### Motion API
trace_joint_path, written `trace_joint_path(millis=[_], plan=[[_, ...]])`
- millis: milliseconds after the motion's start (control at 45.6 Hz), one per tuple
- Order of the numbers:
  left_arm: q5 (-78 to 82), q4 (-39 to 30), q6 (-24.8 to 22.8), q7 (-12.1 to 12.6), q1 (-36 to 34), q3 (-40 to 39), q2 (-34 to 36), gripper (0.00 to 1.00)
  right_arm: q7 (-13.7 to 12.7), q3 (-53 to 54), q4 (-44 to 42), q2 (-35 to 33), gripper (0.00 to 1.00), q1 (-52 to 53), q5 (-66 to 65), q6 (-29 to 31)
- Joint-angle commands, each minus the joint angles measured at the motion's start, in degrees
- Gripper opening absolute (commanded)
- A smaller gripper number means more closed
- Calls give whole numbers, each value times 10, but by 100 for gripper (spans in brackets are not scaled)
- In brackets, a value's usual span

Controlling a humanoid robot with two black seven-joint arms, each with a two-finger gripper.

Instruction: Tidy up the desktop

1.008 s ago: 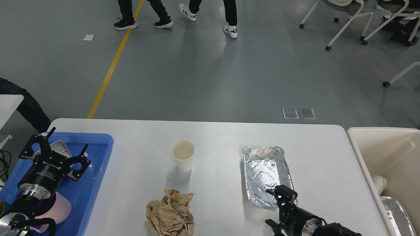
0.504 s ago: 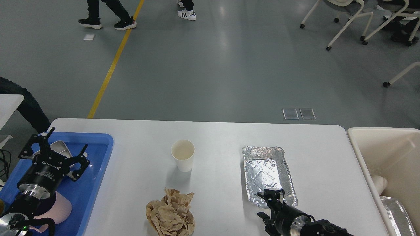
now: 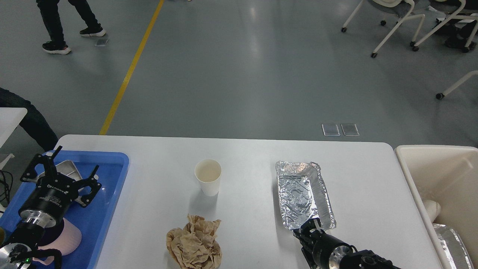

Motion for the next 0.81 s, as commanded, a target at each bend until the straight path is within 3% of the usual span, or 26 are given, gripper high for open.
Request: trace_joint_path(millis=[0,263,592,789], plan=[[0,0,0,0,0,0,0,97,-2,-1,18,-6,0,-1,-3,5],[0,0,0,0,-1,-1,14,97,-7,-65,92,-151,0,84,-1,53],[0,0,2,-1,-4,-2,30,97,-4,-148,124,-393,0,273,1,308],[0,0,12,-1,-4,-1,30,97,-3,-252,100,-401,0,416,-26,413]])
